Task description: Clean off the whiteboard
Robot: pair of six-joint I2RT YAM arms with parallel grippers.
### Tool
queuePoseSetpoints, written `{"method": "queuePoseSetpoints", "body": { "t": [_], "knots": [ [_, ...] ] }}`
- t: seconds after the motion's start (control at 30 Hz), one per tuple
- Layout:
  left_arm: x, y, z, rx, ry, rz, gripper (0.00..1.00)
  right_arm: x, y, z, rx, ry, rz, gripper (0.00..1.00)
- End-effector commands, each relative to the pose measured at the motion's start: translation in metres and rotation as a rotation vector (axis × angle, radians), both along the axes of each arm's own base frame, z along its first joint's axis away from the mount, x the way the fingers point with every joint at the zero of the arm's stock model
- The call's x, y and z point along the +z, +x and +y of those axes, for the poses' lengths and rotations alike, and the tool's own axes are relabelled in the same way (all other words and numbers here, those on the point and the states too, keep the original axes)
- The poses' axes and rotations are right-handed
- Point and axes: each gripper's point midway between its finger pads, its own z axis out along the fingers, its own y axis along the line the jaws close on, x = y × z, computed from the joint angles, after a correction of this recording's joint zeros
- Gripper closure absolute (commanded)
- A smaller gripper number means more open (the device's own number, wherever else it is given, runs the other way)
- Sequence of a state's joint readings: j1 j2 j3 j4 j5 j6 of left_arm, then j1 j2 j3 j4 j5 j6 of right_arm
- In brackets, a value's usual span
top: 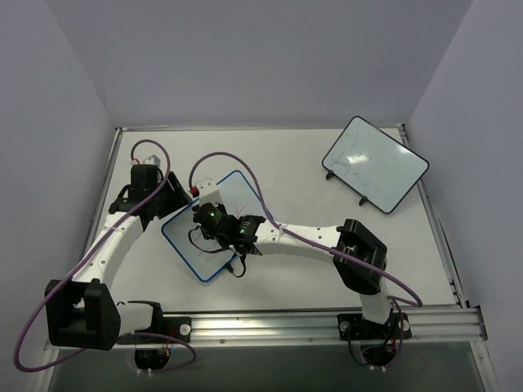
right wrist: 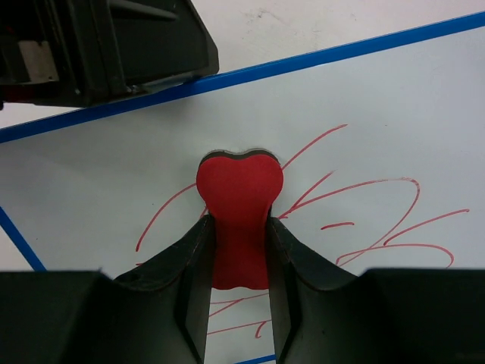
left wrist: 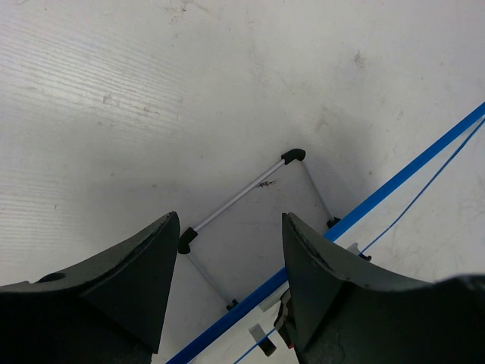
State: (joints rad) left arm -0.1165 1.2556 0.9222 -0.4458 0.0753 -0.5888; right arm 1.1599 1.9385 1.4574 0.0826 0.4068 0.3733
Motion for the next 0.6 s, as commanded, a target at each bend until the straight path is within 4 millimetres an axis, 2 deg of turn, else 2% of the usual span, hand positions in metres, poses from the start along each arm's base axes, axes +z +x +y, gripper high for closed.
{"method": "queuePoseSetpoints", "body": {
  "t": [0.0, 0.4, 0.57],
  "knots": [
    [0.023, 0.007, -0.006, -0.029, -0.008, -0.082, 0.35, 0.008, 0.012, -0.006, -0.067, -0.007, -0.027, 0.94],
    [0.023, 0.006, -0.007, -0.031, -0.009, -0.083, 0.35, 0.009, 0.061, -0.069, -0.198, -0.029, -0.013, 0.94],
    [0.024, 0.006, -0.007, -0.033, -0.011, -0.086, 0.35, 0.011, 0.065, -0.075, -0.209, -0.041, -0.019, 0.94]
  ]
}}
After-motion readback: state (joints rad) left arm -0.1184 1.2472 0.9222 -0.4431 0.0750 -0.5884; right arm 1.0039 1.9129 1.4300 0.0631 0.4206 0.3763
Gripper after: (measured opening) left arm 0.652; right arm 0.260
